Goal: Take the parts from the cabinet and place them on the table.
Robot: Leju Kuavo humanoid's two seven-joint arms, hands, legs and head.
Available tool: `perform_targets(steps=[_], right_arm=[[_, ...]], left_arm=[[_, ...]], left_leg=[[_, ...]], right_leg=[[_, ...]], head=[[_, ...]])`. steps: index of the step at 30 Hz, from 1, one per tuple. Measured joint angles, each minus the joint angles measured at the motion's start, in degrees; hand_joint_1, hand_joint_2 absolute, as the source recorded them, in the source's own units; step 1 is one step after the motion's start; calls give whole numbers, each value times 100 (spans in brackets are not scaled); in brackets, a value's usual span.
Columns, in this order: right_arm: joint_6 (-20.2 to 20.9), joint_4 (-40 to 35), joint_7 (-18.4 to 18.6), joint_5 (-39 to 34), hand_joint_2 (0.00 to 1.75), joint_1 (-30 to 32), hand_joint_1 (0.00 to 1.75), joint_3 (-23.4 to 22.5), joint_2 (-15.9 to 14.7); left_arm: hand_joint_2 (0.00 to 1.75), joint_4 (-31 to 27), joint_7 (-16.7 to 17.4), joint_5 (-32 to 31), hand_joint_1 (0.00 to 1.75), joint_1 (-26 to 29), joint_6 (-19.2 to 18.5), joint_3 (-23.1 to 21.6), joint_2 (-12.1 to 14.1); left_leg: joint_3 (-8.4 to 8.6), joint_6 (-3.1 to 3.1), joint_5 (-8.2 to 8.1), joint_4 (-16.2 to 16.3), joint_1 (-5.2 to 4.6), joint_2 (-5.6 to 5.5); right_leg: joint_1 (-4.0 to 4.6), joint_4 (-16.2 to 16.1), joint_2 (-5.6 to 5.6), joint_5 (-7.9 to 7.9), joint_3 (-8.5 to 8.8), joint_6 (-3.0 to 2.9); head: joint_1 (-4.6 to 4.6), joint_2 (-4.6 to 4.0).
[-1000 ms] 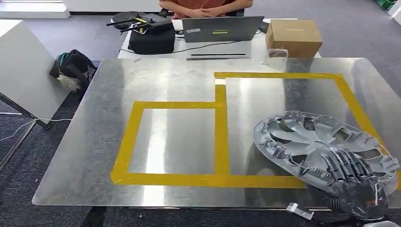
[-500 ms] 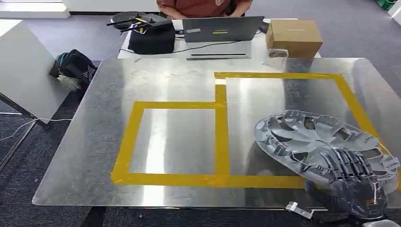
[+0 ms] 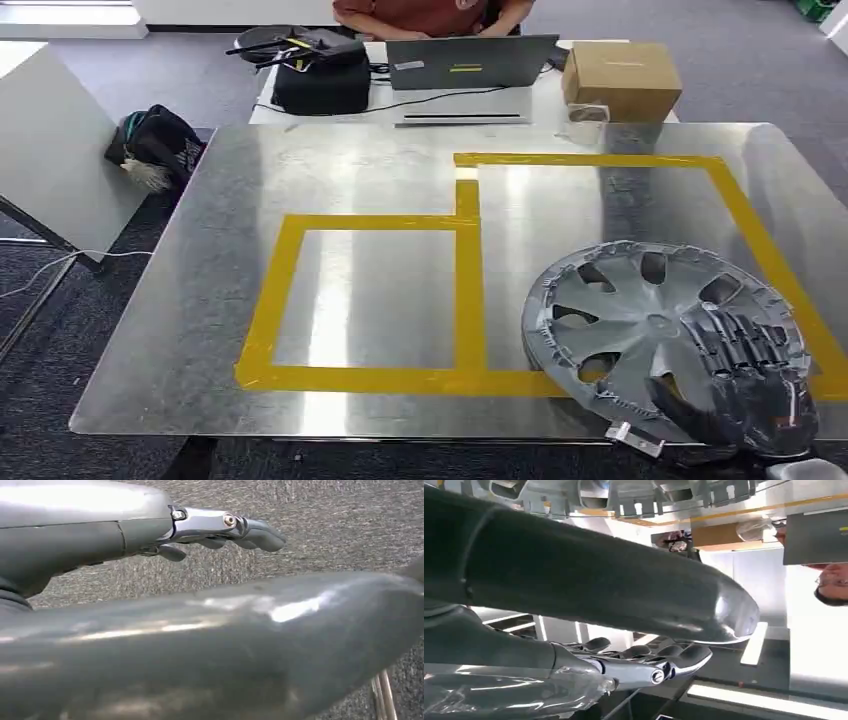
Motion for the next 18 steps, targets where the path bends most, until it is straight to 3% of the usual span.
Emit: perform_targets(steps=[18], right_arm=[[-13, 179, -96, -92, 0, -160, 0, 94, 0]], left_arm=[[0, 0, -22, 87, 0, 11, 9, 214, 46]], left_leg=[[0, 4, -3, 4, -8, 0]], right_leg=[[-14, -10, 0, 5, 4, 7]], head=[[0, 0]])
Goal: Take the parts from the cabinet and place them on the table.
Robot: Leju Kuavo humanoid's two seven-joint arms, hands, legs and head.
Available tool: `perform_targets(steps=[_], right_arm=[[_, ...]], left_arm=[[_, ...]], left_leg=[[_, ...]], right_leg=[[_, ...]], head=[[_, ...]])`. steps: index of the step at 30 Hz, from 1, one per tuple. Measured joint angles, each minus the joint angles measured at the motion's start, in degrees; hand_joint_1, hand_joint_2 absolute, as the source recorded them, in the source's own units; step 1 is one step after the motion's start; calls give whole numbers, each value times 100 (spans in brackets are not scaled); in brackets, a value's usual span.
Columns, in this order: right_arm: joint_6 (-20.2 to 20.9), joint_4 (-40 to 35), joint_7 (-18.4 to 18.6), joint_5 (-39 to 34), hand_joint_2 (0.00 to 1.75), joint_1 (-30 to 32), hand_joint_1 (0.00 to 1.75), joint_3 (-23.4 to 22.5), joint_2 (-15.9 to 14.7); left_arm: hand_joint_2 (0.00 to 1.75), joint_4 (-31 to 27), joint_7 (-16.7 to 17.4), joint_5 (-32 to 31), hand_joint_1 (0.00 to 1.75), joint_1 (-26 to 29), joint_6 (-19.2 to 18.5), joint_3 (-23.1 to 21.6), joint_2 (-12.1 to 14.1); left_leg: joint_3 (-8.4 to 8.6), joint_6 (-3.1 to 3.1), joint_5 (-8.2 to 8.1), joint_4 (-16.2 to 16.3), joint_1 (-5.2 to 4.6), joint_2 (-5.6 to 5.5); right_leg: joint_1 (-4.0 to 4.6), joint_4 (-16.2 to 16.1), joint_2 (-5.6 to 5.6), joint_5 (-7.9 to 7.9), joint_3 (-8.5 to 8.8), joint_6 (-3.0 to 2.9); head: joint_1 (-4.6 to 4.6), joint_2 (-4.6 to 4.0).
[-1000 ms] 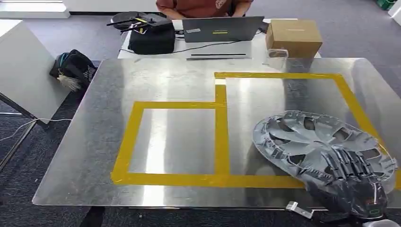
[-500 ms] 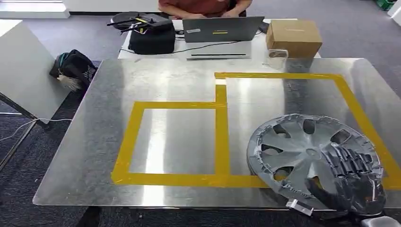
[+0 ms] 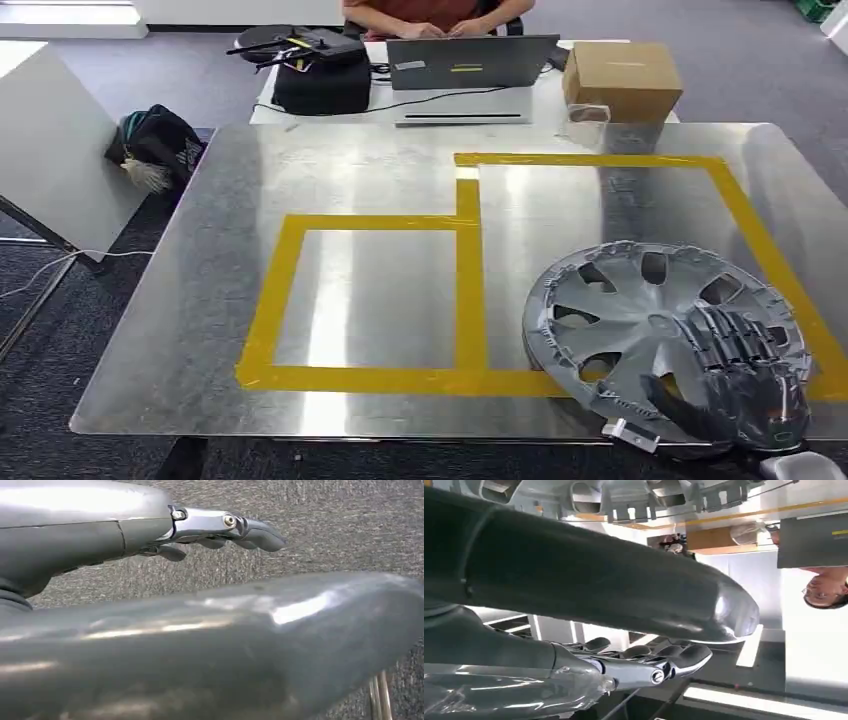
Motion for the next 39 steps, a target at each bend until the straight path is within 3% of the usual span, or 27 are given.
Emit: perform_targets(steps=[8, 11, 12, 13, 16, 17, 18, 19, 21, 22, 23, 24, 26, 27, 29, 31, 32, 33, 34, 36, 37, 38, 39], right_arm=[[11, 57, -7, -17, 0, -22, 0, 11, 0], [17, 79, -16, -50, 0, -36, 0, 9, 0], [20, 83, -22, -59, 0, -49, 0, 4, 0], [33, 85, -39, -70, 0, -66, 0, 2, 0], [61, 111, -57, -96, 0, -87, 0, -7, -2], [70, 129, -59, -96, 0, -82, 0, -7, -2], [72, 144, -59, -101, 0, -84, 0, -7, -2], [77, 151, -59, -103, 0, -89, 0, -13, -2], [76, 155, -59, -109, 0, -96, 0, -24, -2], [79, 164, -59, -109, 0, -108, 0, -22, 0], [90, 168, -59, -109, 0, -114, 0, -24, -2], [98, 173, -59, -111, 0, -104, 0, -26, -2], [109, 173, -61, -111, 0, -102, 0, -24, -2], [111, 173, -68, -107, 0, -103, 0, -24, -2], [114, 170, -68, -101, 0, -108, 0, -26, -2], [116, 170, -68, -98, 0, -101, 0, -28, -2], [116, 170, -68, -98, 0, -95, 0, -28, -2], [120, 173, -68, -98, 0, -89, 0, -28, -2], [122, 173, -66, -98, 0, -87, 0, -28, -2], [138, 170, -59, -96, 0, -86, 0, -28, -2], [142, 170, -57, -94, 0, -87, 0, -31, -2], [155, 166, -53, -94, 0, -72, 0, -46, -2], [168, 166, -50, -92, 0, -75, 0, -57, -2]], left_arm=[[0, 0, 0, -9, 0, 9, 13, 18, 31], [0, 0, 0, -17, 0, 5, 22, 18, 28], [0, 0, 2, -20, 0, 2, 31, 18, 18], [0, 0, 2, -22, 0, -3, 37, 18, 17], [0, 0, 0, -35, 0, -5, 48, 18, 0], [0, 0, 2, -35, 0, -3, 50, 20, 0], [0, 0, 2, -37, 0, 0, 50, 20, -4], [0, 0, 2, -48, 0, -1, 50, 22, -15], [0, 0, 2, -55, 0, -2, 50, 20, -33], [0, 0, 2, -55, 0, 1, 53, 22, -24], [0, 0, 2, -57, 0, -6, 64, 24, -11], [0, 0, 2, -59, 0, -1, 66, 24, -9], [0, 0, 2, -59, 0, 7, 66, 27, -13], [0, 0, 2, -63, 0, 8, 66, 31, -13], [0, 0, 2, -74, 0, 1, 68, 37, -24], [0, 0, 2, -79, 0, -3, 68, 46, -26], [0, 0, 2, -81, 0, 4, 68, 46, -31], [0, 0, 2, -83, 0, 12, 68, 46, -37], [0, 0, 2, -87, 0, 14, 68, 48, -42], [0, 0, 0, -94, 0, 4, 68, 48, -48], [0, 0, -4, -98, 0, -7, 68, 48, -50], [0, 0, -9, -107, 0, -35, 68, 48, -59], [0, 0, -20, -116, 0, -40, 68, 51, -68]], left_leg=[[-3, 56, -34, 24, -33, 1], [1, 131, 8, -6, -24, 8], [36, 155, 49, -74, 35, 45], [42, 165, 49, -74, 42, 52], [29, 171, 42, -70, 49, 63], [29, 170, 41, -66, 50, 64], [35, 165, 38, -64, 50, 64], [36, 155, 32, -52, 58, 63], [37, 99, -5, 10, 89, 56], [18, 57, -24, 34, 73, 47], [-39, 28, -28, 81, 48, 43], [-50, 0, -8, 113, 34, 38], [-97, -55, 38, 122, 41, 38], [-123, -90, 3, 150, 41, 40], [-304, -179, -399, 547, 65, 66], [-709, -227, -929, 1526, 98, 73], [-846, -235, -1059, 1899, 109, 73], [-842, -237, -1022, 1963, 120, 74], [-716, -232, -875, 1792, 128, 74], [-135, -210, -439, 839, 139, 76], [140, -200, -335, 413, 143, 77], [368, -184, -401, 12, 130, 77], [300, -154, -317, 85, 123, 63]], right_leg=[[-33, -22, 5, 0, 8, 45], [-30, -56, 14, 38, 37, 117], [-21, -7, 7, -49, -26, 120], [0, 210, -19, -193, -112, 126], [-15, 1576, -25, -720, -807, 166], [-15, 1827, -25, -729, -961, 182], [-24, 1791, -27, -574, -993, 194], [-31, 1496, -30, -305, -896, 204], [-51, 482, -41, 269, -451, 219], [-43, 245, -42, 154, -309, 236], [-27, 229, -12, 222, -275, 162], [-44, 218, -19, 189, -322, 107], [-28, 261, -8, 215, -388, 32], [-59, 237, -16, 248, -416, -25], [-58, 236, -26, 304, -484, -114], [-52, 238, -43, 373, -593, -158], [-49, 238, -48, 412, -648, -161], [-48, 239, -50, 452, -695, -156], [-48, 239, -50, 489, -741, -148], [-51, 239, -46, 569, -819, -108], [-50, 240, -43, 599, -836, -81], [-24, 247, -42, 641, -872, -35], [-26, 217, -45, 696, -855, 0]], head=[[0, 0], [-4, 0], [-4, 0], [30, 0], [48, 0], [53, 0], [50, 0], [48, 0], [50, 0], [57, 0], [81, 0], [70, 0], [53, 0], [50, 0], [20, 0], [17, 0], [15, 0], [17, 0], [17, 0], [17, 0], [13, 0], [13, 0], [37, 0]])
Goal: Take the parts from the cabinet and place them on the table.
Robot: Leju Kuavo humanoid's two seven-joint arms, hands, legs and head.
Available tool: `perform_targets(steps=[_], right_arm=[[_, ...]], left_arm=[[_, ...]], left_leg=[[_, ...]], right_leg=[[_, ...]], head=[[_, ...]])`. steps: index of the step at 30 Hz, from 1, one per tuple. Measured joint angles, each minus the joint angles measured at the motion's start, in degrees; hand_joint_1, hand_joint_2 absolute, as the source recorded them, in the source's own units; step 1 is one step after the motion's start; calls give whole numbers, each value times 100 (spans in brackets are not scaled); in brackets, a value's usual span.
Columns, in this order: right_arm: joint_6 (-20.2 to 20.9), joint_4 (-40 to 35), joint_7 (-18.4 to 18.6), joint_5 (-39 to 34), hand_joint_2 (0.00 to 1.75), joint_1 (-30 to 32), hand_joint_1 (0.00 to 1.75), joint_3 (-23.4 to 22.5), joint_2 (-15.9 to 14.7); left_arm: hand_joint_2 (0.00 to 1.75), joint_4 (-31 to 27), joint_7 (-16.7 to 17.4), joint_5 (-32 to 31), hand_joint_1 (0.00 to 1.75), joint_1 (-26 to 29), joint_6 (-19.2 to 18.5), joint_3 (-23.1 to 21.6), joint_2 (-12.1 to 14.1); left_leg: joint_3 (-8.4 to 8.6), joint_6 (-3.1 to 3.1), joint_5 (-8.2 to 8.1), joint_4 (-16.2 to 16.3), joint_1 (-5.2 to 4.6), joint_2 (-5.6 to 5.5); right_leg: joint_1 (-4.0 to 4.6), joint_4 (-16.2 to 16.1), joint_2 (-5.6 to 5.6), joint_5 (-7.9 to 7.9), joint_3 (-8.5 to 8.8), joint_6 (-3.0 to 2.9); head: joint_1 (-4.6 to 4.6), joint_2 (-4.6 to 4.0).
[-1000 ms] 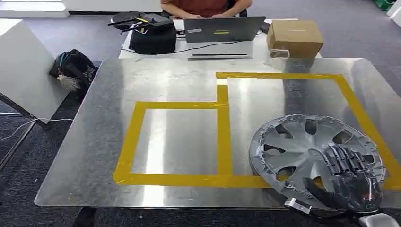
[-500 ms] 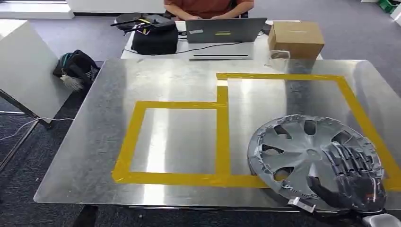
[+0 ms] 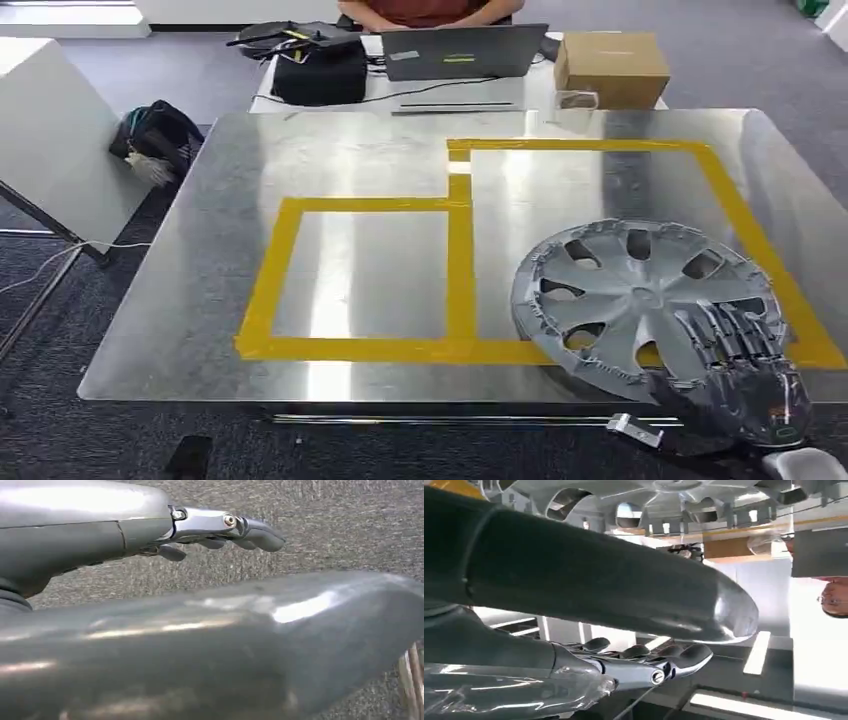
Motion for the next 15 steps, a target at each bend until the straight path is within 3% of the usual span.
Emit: perform_targets(steps=[1, 2, 3, 4, 5, 7, 8, 9, 11, 13, 14, 15], right_arm=[[7, 0, 2, 2, 0, -3, 0, -9, 0], [26, 0, 13, 2, 0, 1, 0, -13, 0], [28, 0, 20, 2, 0, 17, 0, -15, 0], [31, 0, 26, 2, 0, 33, 0, -13, 0], [39, 2, 26, 7, 0, 49, 0, -15, 0], [41, 2, 37, 9, 0, 49, 0, -15, 0], [41, 2, 37, 13, 0, 56, 0, -15, 0], [41, 4, 39, 13, 0, 61, 0, -15, 0], [41, 4, 42, 13, 0, 63, 0, -15, 0], [39, 2, 46, 13, 0, 58, 0, -20, 0], [41, 2, 46, 13, 0, 40, 0, -22, 0], [41, -7, 50, 15, 0, 35, 0, -24, 0]], left_arm=[[0, 0, -7, 0, 0, -2, 2, 2, -4], [0, 0, -7, -7, 0, 3, 4, 2, -4], [0, 0, -9, -7, 0, 16, 4, 4, -9], [0, 0, -11, -7, 0, 10, 4, 7, -20], [0, 0, -17, -7, 0, 11, 4, 7, -31], [0, 0, -35, -7, 0, 14, 15, 20, -22], [0, 0, -41, -7, 0, 15, 15, 28, -26], [0, 0, -44, -7, 0, 20, 15, 39, -37], [0, 0, -46, -7, 0, 33, 17, 50, -46], [0, 0, -57, -9, 0, 31, 17, 55, -55], [0, 0, -59, -11, 0, 26, 17, 57, -53], [0, 0, -63, -15, 0, 27, 24, 59, -50]], left_leg=[[-26, 16, -13, -26, -7, 0], [-51, 50, 9, -10, -22, 1], [-94, 111, 77, -39, -12, 12], [-141, 158, 143, -52, 11, 33], [-208, 202, 186, -52, 12, 34], [-351, 243, 306, -46, -5, 42], [-438, 251, 371, -41, -23, 43], [-524, 254, 433, -36, -41, 44], [-659, 247, 535, -28, -67, 44], [-754, 224, 632, -26, -77, 41], [-775, 203, 672, -19, -78, 41], [-804, 175, 714, -4, -97, 40]], right_leg=[[-1, 1, 1, 37, -9, 39], [-14, -41, 2, 87, -7, 69], [-16, -64, 7, 138, -13, 113], [-27, 5, 7, -3, -66, 123], [-20, 224, -4, -316, -176, 131], [-13, 1116, -3, -972, -423, 161], [-12, 1550, -4, -1167, -519, 166], [-8, 1789, -3, -1187, -524, 161], [16, 1499, -3, -867, -168, 121], [51, 438, -2, -557, 610, 55], [64, -2, -1, -763, 839, 30], [83, -249, 11, -814, 1046, 24]], head=[[-44, 0], [-28, 0], [-44, 0], [-28, 0], [-18, 0], [-7, 0], [-15, 0], [-11, 0], [-11, 0], [-13, 0], [-15, 0], [-22, 0]])
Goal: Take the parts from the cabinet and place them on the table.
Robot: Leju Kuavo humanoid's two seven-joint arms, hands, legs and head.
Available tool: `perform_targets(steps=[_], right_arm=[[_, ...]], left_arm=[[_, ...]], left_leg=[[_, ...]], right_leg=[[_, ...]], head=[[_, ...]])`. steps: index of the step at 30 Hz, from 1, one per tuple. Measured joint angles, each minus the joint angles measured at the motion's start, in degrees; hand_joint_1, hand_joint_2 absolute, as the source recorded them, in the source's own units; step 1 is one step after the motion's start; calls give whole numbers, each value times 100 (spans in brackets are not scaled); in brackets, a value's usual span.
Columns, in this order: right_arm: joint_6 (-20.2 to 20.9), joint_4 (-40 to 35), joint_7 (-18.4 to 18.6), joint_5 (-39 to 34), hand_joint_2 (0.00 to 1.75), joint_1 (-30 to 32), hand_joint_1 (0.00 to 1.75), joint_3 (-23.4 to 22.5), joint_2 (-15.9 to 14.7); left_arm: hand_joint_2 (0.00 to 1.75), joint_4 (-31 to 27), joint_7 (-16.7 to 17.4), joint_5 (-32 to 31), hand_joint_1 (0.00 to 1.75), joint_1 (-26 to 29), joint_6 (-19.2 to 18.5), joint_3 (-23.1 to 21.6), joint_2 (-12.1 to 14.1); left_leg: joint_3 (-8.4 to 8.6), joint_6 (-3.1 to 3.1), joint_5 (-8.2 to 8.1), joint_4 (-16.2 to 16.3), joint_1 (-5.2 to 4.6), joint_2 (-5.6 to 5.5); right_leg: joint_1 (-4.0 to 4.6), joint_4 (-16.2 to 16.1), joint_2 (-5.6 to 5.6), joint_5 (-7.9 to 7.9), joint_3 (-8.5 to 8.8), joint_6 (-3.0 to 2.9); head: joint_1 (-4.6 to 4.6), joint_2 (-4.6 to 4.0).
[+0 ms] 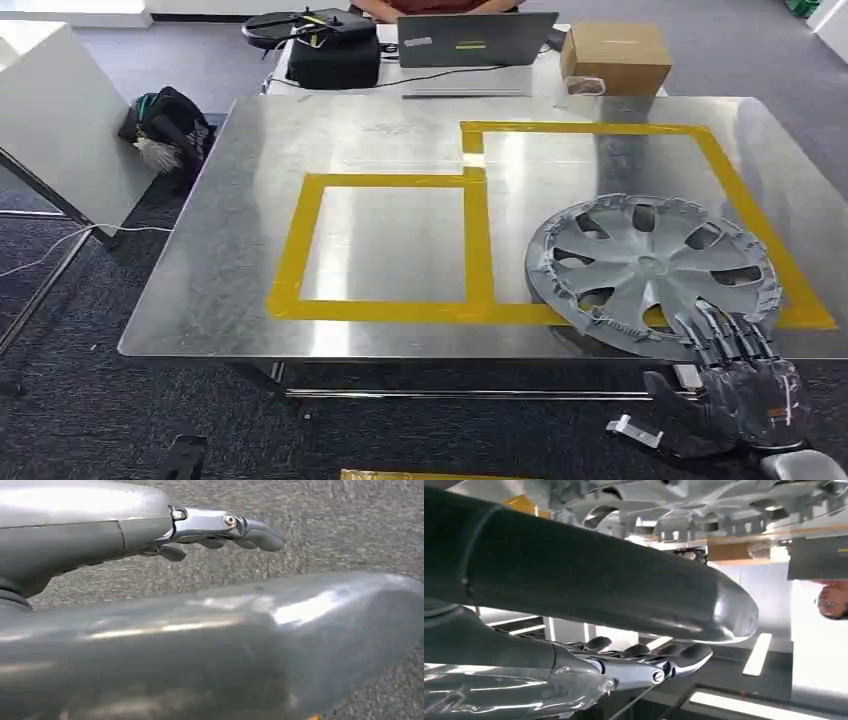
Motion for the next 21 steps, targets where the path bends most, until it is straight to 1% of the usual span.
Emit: perform_targets(steps=[1, 2, 3, 4, 5, 6, 7, 8, 9, 10, 11, 12, 13, 14, 15, 16, 17, 18, 19, 20, 21], right_arm=[[0, 2, 6, 2, 0, 26, 0, -2, 0], [4, 4, 9, 4, 0, 20, 0, -2, 0], [4, 4, 11, 4, 0, 23, 0, 0, 0], [4, 4, 9, 7, 0, 24, 0, 4, 2], [6, 4, 9, 9, 0, 6, 0, 4, 0], [7, 2, 9, 7, 0, 11, 0, 7, 0], [7, 2, 11, 7, 0, 21, 0, 6, 0], [7, 2, 11, 7, 0, 25, 0, 7, 0], [13, 2, 9, 7, 0, 28, 0, 7, 0], [15, 4, 11, 7, 0, 30, 0, 9, 2], [18, 4, 11, 7, 0, 30, 0, 9, 0], [20, 4, 11, 7, 0, 29, 0, 11, 0], [22, 4, 11, 7, 0, 24, 0, 11, 0], [22, 4, 11, 7, 0, 16, 0, 9, 0], [22, 2, 11, 4, 0, 16, 0, 2, 0], [24, 4, 9, 7, 0, 5, 0, 2, 0], [24, 4, 11, 4, 0, -1, 0, 2, 0], [28, 4, 11, 4, 0, -4, 0, 4, 0], [35, 4, 11, 4, 0, 3, 0, 4, 0], [39, 4, 11, 4, 0, 11, 0, 4, 0], [42, 7, 9, 4, 0, 9, 0, 4, 0]], left_arm=[[0, 0, -4, -2, 0, 1, 6, 7, 0], [0, 0, -4, -2, 0, -3, 9, 11, -2], [0, 0, -4, -4, 0, 2, 20, 15, -2], [0, 0, -4, -2, 0, 12, 24, 20, 11], [0, 0, -4, -2, 0, 24, 28, 28, -9], [0, 0, -7, -7, 0, 29, 31, 28, -13], [0, 0, -7, -7, 0, 27, 33, 30, -13], [0, 0, -7, -7, 0, 24, 39, 37, -11], [0, 0, -7, -7, 0, 25, 39, 42, -9], [0, 0, -7, -7, 0, 26, 39, 44, -9], [0, 0, -7, -7, 0, 27, 39, 46, -11], [0, 0, -7, -7, 0, 25, 39, 48, -9], [0, 0, -7, -7, 0, 19, 39, 48, -9], [0, 0, -7, -7, 0, 4, 39, 50, -9], [0, 0, -9, -7, 0, -13, 39, 50, -11], [0, 0, -11, -7, 0, -30, 42, 50, -11], [0, 0, -11, -7, 0, -29, 42, 50, -13], [0, 0, -11, -9, 0, -21, 42, 50, -13], [0, 0, -11, -9, 0, 1, 42, 52, -28], [0, 0, -9, -9, 0, 1, 42, 52, -37], [0, 0, -9, -18, 0, 0, 44, 52, -33]], left_leg=[[14, -32, 49, -6, 5, 0], [4, -61, 87, -5, 23, -1], [-8, -99, 125, -15, 26, -6], [-31, -125, 140, -7, 16, -17], [-100, -180, -119, 117, 28, -13], [-191, -214, -426, 364, 42, -12], [-355, -259, -859, 888, 73, -10], [-475, -286, -1122, 1337, 95, -9], [-543, -305, -1238, 1711, 111, -8], [-508, -316, -1190, 1824, 122, -8], [-349, -325, -1027, 1712, 136, -6], [-77, -328, -817, 1368, 148, -5], [284, -328, -660, 858, 157, -5], [680, -329, -656, 328, 169, -5], [961, -306, -735, -96, 165, -12], [968, -223, -769, -164, 146, -32], [904, -194, -749, -155, 138, -31], [876, -152, -722, -130, 116, -30], [829, -81, -652, -149, 128, -12], [770, -25, -589, -152, 142, 15], [694, 24, -527, -151, 142, 18]], right_leg=[[18, 29, 8, 39, -113, -19], [34, 47, 9, 46, -131, -48], [38, 45, 7, 80, -156, -97], [-11, 13, -14, 152, -196, -148], [-23, 13, -36, 215, -267, -191], [-27, 14, -36, 273, -331, -223], [-30, 19, -39, 358, -390, -226], [-30, 26, -39, 432, -484, -225], [-33, 36, -39, 508, -582, -217], [-39, 47, -42, 566, -669, -203], [-43, 54, -45, 621, -753, -182], [-50, 60, -49, 676, -830, -157], [-58, 66, -48, 727, -892, -126], [-56, 80, -47, 778, -925, -88], [-33, 102, -50, 810, -979, -54], [-31, 102, -55, 884, -999, -22], [-35, 84, -59, 940, -1009, 6], [-53, 57, -59, 994, -1014, 36], [-59, 46, -48, 1045, -1041, 77], [-76, 121, -43, 870, -1102, 94], [-76, 385, -46, 509, -1236, 104]], head=[[10, 0], [24, 0], [24, 0], [22, 0], [13, 0], [-7, 0], [-15, 0], [-13, 0], [-18, 0], [-15, 0], [-15, 0], [-13, 0], [-13, 0], [-20, 0], [-20, 0], [0, 0], [-7, 0], [-13, 0], [-13, 0], [-6, 0], [18, 0]])
